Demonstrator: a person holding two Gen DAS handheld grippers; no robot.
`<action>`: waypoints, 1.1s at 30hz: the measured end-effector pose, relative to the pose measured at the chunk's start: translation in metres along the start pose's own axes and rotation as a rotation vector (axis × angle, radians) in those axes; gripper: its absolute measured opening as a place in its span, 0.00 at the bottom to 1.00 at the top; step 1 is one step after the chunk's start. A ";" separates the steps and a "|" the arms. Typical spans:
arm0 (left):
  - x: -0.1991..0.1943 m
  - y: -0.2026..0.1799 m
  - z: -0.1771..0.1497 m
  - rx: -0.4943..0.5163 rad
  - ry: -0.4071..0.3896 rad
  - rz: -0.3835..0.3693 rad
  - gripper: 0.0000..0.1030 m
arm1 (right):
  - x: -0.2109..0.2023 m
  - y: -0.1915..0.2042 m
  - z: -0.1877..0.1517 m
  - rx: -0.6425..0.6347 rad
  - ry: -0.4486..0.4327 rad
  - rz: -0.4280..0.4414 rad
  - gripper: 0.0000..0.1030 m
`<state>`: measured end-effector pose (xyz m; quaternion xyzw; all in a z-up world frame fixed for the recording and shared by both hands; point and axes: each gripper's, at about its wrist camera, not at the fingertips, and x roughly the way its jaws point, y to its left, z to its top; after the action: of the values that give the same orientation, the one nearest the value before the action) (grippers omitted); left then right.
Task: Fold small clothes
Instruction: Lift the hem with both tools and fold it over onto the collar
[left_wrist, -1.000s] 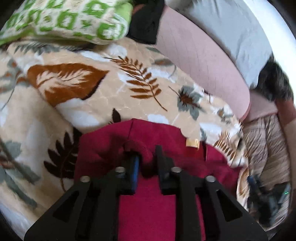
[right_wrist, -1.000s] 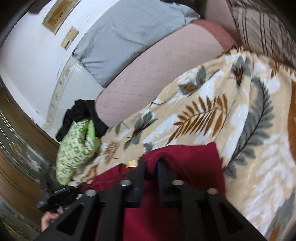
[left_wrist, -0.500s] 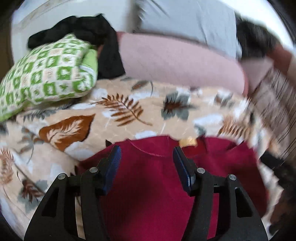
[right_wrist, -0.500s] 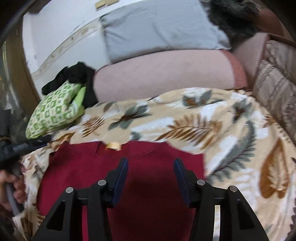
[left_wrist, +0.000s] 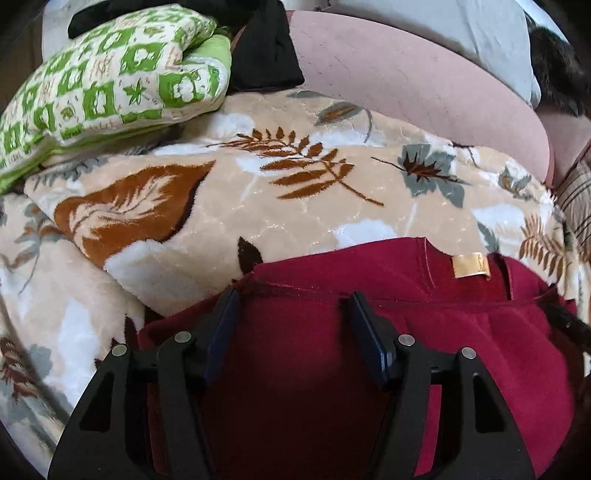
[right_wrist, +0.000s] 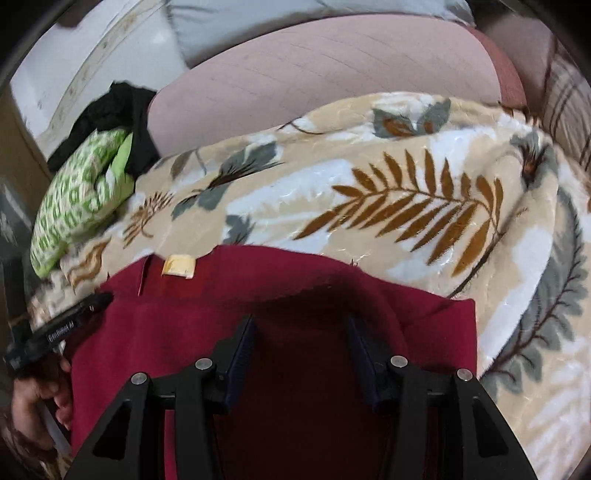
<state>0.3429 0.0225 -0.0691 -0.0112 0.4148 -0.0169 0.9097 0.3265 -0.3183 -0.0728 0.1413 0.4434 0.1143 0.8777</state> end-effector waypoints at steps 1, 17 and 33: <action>0.000 -0.003 0.000 0.012 -0.004 0.013 0.61 | 0.000 0.000 0.000 -0.001 -0.003 0.000 0.46; 0.007 -0.008 -0.001 0.027 -0.022 0.060 0.70 | 0.006 0.020 -0.005 -0.114 -0.025 -0.123 0.47; 0.009 -0.008 -0.003 0.026 -0.031 0.063 0.71 | -0.012 0.031 0.005 -0.060 -0.030 -0.146 0.47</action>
<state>0.3467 0.0137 -0.0777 0.0135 0.4005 0.0063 0.9162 0.3211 -0.2940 -0.0503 0.0839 0.4356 0.0611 0.8941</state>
